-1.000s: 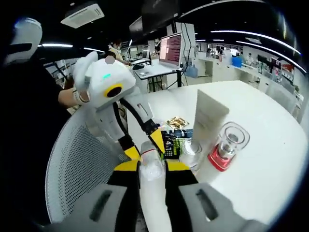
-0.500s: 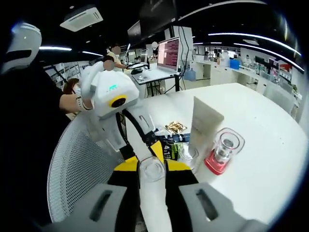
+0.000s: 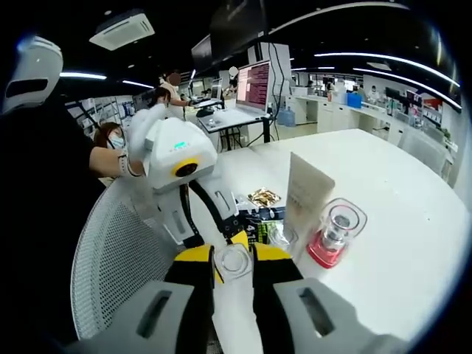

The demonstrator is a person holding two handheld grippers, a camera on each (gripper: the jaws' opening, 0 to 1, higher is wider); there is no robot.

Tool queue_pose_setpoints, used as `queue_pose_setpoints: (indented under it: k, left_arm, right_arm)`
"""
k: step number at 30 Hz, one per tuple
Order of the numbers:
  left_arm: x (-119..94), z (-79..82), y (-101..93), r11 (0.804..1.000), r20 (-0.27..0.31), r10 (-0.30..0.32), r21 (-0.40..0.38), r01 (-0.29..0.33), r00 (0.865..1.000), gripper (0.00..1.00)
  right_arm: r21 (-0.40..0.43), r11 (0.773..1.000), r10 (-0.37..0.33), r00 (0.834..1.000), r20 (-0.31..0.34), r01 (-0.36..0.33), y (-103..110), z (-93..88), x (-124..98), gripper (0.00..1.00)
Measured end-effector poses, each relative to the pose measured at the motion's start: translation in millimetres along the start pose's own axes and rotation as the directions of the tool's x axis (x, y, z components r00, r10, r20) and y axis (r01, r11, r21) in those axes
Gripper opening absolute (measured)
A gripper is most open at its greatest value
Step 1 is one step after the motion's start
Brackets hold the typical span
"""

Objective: Arrange the skincare products in the storage area until every visible bottle or jar stands upright without overlapping.

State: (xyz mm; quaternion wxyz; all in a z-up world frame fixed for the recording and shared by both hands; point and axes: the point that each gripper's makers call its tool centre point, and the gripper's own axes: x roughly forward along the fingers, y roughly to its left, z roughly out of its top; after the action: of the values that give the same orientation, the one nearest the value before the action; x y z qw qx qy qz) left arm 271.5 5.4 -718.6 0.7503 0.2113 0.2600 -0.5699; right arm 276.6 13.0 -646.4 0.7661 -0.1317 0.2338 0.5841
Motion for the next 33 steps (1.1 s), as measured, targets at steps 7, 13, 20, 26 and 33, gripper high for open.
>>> queue_pose_setpoints:
  k: [7, 13, 20, 26, 33]
  left_arm:
    - [7.5, 1.4, -2.1, 1.000, 0.005, -0.018, -0.008, 0.018, 1.000, 0.17]
    - [12.9, -0.8, -4.2, 0.999, 0.009, -0.035, -0.019, 0.035, 0.999, 0.17]
    - [18.8, -6.1, -5.3, 0.998, 0.016, -0.052, -0.040, 0.053, 0.999, 0.17]
    - [20.2, -9.7, -2.9, 0.997, 0.014, -0.047, -0.060, 0.048, 0.999, 0.17]
    - [20.0, -7.2, -1.2, 0.994, 0.036, -0.045, -0.097, 0.048, 0.998, 0.17]
  right_arm:
    - [-0.006, 1.000, -0.006, 1.000, 0.001, 0.006, -1.2, 1.1, 1.2, 0.18]
    - [-0.013, 1.000, -0.011, 1.000, -0.014, 0.011, -0.3, -1.9, 5.4, 0.18]
    - [-0.047, 0.999, -0.029, 0.999, -0.042, 0.028, 1.1, -6.0, 11.7, 0.17]
    - [-0.050, 0.998, -0.036, 0.999, -0.040, 0.034, -2.2, -5.8, 13.7, 0.14]
    - [0.012, 0.998, -0.060, 0.998, -0.013, 0.060, -7.7, -2.8, 4.7, 0.09]
